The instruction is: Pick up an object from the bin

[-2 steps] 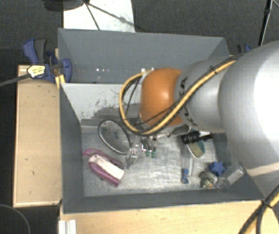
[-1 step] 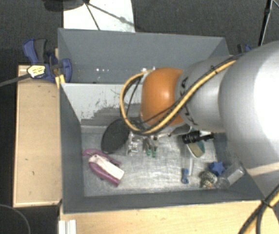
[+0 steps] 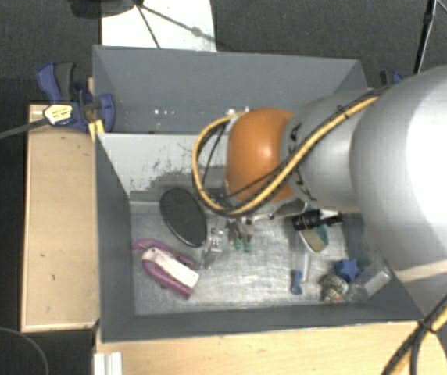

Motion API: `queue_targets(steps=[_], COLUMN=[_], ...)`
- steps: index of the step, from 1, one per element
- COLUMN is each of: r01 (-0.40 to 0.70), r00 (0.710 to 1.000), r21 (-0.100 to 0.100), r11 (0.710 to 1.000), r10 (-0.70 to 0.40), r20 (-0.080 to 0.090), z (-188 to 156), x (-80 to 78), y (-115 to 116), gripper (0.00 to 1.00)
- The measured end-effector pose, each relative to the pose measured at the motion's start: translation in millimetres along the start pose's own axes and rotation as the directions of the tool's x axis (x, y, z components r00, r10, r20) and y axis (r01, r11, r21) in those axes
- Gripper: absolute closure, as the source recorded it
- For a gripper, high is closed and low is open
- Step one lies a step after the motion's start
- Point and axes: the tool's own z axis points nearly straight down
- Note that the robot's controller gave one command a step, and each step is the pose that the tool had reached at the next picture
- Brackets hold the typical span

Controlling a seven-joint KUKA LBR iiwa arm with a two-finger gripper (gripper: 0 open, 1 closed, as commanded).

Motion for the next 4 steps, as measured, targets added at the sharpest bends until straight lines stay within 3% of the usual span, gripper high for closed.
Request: queue_targets(steps=[1,2,3,4], r01=[-0.072,-0.076,0.112,0.11], r00=[0.997,0.997,0.994,0.994], r21=[0.003,0.0,-0.003,0.0], r11=[0.997,0.997,0.994,0.994], r10=[0.072,0.076,-0.112,-0.11], r20=[0.001,0.006,0.007,0.002], z=[5,4,-108,-105], x=[9.8,8.2,24.9,24.8], y=[17,17,77,75], gripper=[0.0,1.0,1.0,0.0])
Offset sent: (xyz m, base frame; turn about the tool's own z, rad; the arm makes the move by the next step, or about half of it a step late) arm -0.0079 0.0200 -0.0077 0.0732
